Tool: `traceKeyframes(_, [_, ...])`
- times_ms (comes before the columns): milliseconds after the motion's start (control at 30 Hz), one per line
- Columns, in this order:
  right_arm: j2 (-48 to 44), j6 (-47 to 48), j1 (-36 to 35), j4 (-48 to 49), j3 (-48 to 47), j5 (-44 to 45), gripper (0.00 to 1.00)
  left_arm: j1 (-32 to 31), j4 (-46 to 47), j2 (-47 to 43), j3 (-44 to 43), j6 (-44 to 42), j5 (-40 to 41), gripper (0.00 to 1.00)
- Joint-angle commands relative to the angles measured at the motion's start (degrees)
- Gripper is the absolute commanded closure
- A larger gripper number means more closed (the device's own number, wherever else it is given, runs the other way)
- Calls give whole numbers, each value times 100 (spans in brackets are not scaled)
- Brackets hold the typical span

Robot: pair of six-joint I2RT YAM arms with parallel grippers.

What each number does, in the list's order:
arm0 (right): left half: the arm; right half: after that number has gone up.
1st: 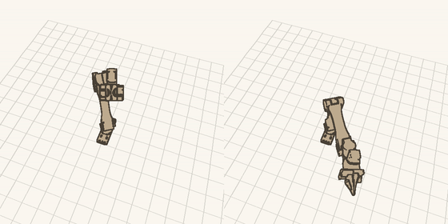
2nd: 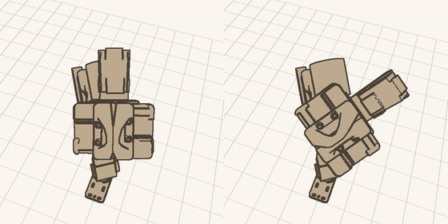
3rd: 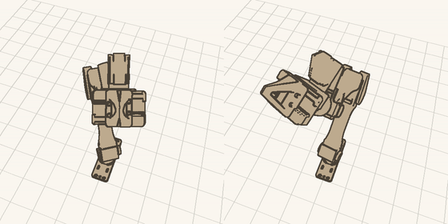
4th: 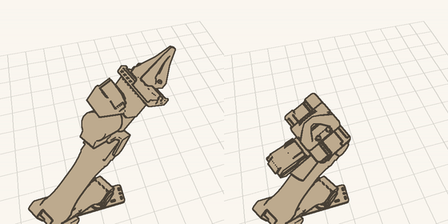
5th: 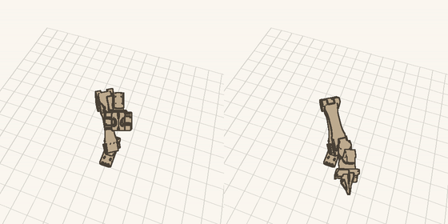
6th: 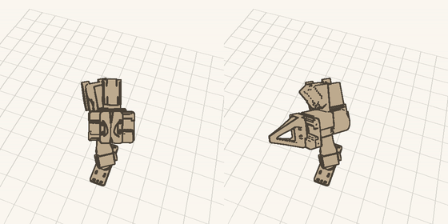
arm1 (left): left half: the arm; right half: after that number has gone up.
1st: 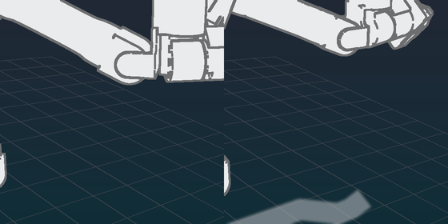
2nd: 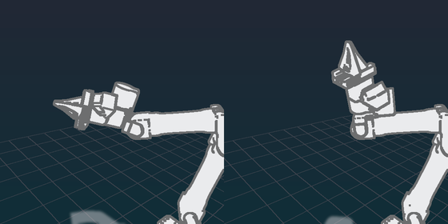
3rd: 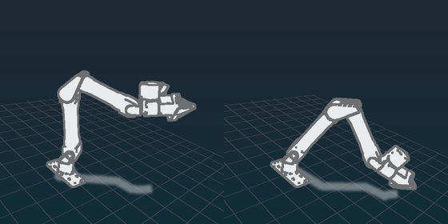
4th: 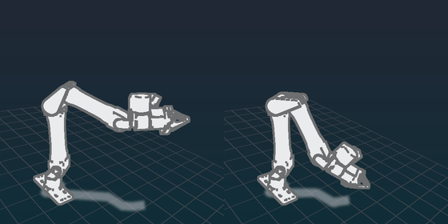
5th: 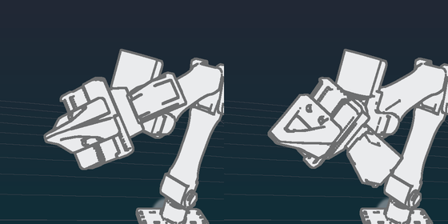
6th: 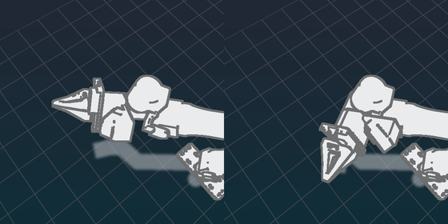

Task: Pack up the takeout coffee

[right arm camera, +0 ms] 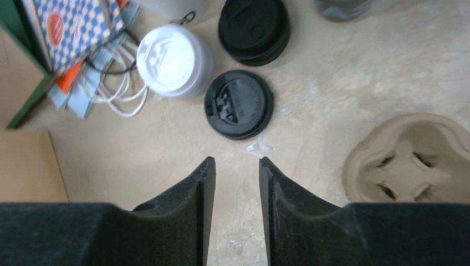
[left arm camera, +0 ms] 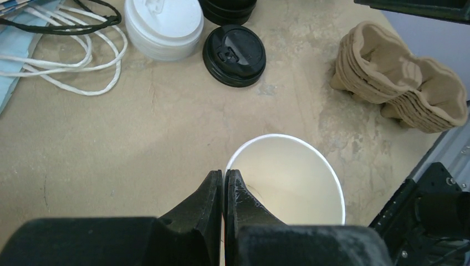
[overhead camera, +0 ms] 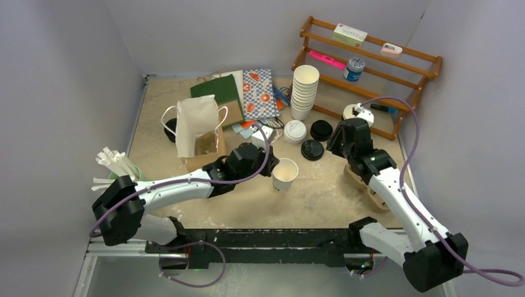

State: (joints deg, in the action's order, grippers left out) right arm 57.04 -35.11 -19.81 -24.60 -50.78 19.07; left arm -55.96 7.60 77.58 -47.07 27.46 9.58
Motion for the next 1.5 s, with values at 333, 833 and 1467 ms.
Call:
traceKeyframes(333, [1073,1027,-3,1020,49,-2038,19,-20,2280,473,923,-224,312,100])
traceKeyframes(833, [2394,1532,-401,1358,-775,-1474,2,-22,2443,274,1119,-370,504,53])
traceKeyframes(1467, [4093,2384,-527,2178,-1768,-1134,2,-20,47,-1607,584,-1444,-505,30])
